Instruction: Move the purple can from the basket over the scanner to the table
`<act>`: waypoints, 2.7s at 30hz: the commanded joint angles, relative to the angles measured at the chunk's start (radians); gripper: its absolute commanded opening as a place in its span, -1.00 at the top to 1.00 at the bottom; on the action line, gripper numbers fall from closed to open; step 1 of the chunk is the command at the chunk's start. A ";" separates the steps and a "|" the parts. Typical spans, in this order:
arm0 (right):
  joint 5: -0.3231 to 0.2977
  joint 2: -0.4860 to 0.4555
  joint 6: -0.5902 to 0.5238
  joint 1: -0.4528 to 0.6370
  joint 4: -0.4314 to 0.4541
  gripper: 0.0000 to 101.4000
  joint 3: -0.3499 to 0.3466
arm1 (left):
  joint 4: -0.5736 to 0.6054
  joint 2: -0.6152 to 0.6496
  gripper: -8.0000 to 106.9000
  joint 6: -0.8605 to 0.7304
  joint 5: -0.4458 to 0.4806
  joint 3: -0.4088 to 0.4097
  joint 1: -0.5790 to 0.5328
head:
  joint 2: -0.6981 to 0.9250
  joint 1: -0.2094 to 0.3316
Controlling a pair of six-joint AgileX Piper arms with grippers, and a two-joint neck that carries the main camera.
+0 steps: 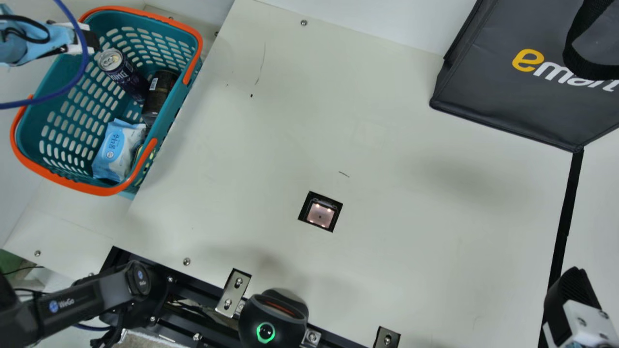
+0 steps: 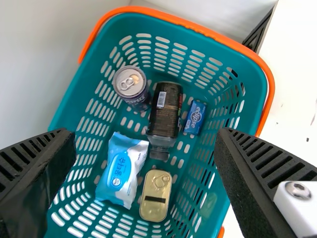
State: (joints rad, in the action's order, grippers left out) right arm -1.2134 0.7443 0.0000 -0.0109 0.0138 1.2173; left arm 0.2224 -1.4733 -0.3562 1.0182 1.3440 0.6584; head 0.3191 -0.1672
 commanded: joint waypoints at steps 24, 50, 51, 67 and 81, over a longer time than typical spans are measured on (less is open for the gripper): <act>0.000 0.000 0.000 0.000 0.000 -0.87 0.000 | -0.040 -0.194 -0.71 0.052 -0.098 -0.022 -0.087 | 0.002 0.029; -0.001 0.000 0.000 0.000 0.000 -0.87 0.000 | -0.333 -0.313 -0.71 0.784 -0.459 -0.185 -0.138 | 0.002 0.029; -0.001 0.000 0.000 0.000 0.000 -0.87 0.000 | -0.345 -0.320 -0.71 0.808 -0.470 -0.187 -0.141 | 0.002 0.029; -0.001 0.000 0.000 0.000 0.000 -0.87 0.000 | -0.571 -0.463 -0.71 1.185 -0.547 -0.134 -0.174 | 0.002 0.029; 0.000 0.000 0.000 0.000 0.000 -0.87 0.000 | -0.721 -0.543 -0.71 1.421 -0.534 -0.079 -0.198 | 0.002 0.029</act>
State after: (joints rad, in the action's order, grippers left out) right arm -1.2134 0.7443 0.0000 -0.0109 0.0138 1.2173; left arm -0.4910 -2.0116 1.0446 0.4832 1.2632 0.4618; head 0.3175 -0.1687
